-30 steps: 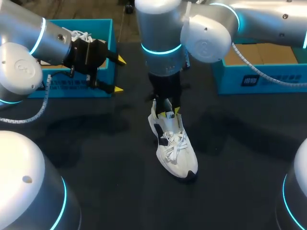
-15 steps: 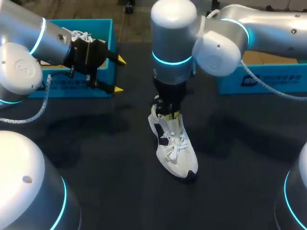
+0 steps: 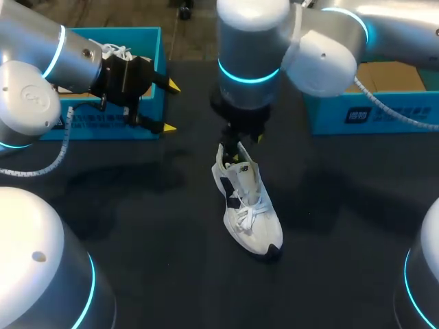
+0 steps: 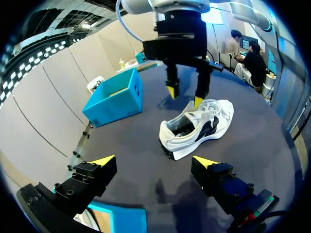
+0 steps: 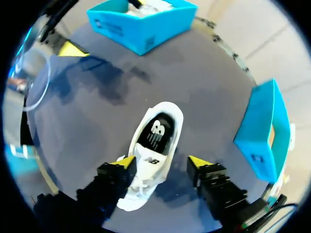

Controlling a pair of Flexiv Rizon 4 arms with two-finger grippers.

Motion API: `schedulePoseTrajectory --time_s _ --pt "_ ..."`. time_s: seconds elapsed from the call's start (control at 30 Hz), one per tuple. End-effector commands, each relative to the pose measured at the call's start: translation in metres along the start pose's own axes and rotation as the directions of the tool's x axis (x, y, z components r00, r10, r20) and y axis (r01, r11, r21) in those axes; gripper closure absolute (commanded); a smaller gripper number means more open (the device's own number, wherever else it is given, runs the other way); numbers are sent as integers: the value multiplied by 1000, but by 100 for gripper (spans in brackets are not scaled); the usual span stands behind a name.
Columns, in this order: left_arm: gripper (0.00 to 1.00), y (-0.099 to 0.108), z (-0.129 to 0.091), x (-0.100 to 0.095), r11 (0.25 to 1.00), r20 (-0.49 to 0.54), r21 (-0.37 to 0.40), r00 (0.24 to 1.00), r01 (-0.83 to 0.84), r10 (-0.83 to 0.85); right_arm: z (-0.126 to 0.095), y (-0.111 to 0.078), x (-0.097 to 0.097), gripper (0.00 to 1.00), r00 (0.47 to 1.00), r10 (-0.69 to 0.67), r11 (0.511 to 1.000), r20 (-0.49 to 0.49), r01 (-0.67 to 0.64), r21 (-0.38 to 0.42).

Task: Take the shoe out of the shoebox, open the shoe tongue, remove and reinsert the insole, then place the shoe into the shoebox

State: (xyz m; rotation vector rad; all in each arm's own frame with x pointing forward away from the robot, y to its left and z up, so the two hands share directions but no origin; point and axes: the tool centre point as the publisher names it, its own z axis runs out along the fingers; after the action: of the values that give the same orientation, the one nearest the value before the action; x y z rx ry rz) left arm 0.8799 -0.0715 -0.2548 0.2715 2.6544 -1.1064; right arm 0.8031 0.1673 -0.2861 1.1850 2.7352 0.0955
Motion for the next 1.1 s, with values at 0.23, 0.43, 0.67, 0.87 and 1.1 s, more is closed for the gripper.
schedulePoseTrajectory --time_s 0.23,0.43,0.67,0.87,1.1 --pt "0 0 -1 1 1000 1 -2 1000 -1 1 -19 25 -18 0 843 -538 841 -18 538 59" --pt "0 0 -1 1 1000 1 -2 1000 -1 1 -21 26 -20 0 830 -558 828 -7 558 53" --pt "0 0 -1 1 1000 1 -2 1000 -1 1 -21 26 -20 0 830 -558 828 -7 558 53" --pt "0 0 -1 1 1000 1 -2 1000 -1 1 5 38 -16 0 768 -640 764 -16 638 99" --pt "0 0 -1 1 1000 1 -2 1000 -1 1 32 68 -19 0 691 -723 688 3 719 96"
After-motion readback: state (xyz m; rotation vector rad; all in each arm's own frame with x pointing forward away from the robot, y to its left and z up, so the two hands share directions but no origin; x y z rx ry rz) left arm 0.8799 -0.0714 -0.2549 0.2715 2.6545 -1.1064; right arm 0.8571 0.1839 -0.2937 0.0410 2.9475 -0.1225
